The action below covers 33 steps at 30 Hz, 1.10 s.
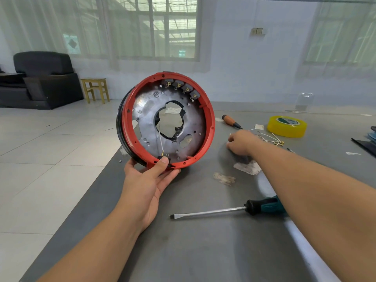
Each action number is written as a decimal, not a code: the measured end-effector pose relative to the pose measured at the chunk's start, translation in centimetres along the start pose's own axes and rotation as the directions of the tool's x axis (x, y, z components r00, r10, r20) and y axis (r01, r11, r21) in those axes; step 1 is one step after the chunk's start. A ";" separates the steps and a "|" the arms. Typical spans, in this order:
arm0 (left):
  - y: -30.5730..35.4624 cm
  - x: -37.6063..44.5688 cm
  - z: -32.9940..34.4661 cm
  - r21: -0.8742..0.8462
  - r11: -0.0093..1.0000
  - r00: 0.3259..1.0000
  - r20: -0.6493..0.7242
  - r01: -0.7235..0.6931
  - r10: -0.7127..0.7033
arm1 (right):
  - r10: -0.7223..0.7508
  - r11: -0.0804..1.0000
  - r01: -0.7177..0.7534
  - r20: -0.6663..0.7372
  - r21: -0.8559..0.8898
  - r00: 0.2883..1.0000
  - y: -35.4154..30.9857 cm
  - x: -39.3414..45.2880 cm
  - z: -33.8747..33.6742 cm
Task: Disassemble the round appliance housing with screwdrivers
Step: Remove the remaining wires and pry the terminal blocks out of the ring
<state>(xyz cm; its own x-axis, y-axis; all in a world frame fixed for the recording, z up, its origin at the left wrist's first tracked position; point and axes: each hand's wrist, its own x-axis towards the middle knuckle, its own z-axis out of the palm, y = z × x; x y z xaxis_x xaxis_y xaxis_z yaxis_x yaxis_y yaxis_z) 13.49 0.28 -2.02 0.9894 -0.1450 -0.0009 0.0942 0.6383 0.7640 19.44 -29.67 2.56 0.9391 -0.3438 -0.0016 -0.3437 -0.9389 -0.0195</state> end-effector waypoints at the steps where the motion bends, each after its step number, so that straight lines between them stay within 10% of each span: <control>1: 0.0 0.0 0.0 0.001 1.000 1.000 -0.001 -0.002 0.002 | 0.005 1.000 -0.005 -0.002 -0.010 1.000 0.0 0.3 0.1; 33: 0.1 0.0 -0.1 -0.046 0.999 1.000 0.004 0.013 -0.013 | 0.000 1.000 0.000 0.032 0.023 0.999 -0.4 -1.2 1.3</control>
<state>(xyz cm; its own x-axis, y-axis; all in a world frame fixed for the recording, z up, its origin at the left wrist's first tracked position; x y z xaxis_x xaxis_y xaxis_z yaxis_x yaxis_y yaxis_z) 13.48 0.44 -1.98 0.9876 -0.1565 -0.0085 0.1125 0.6706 0.7332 18.49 -28.87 1.27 0.9389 -0.3427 -0.0333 -0.3439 -0.9380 -0.0426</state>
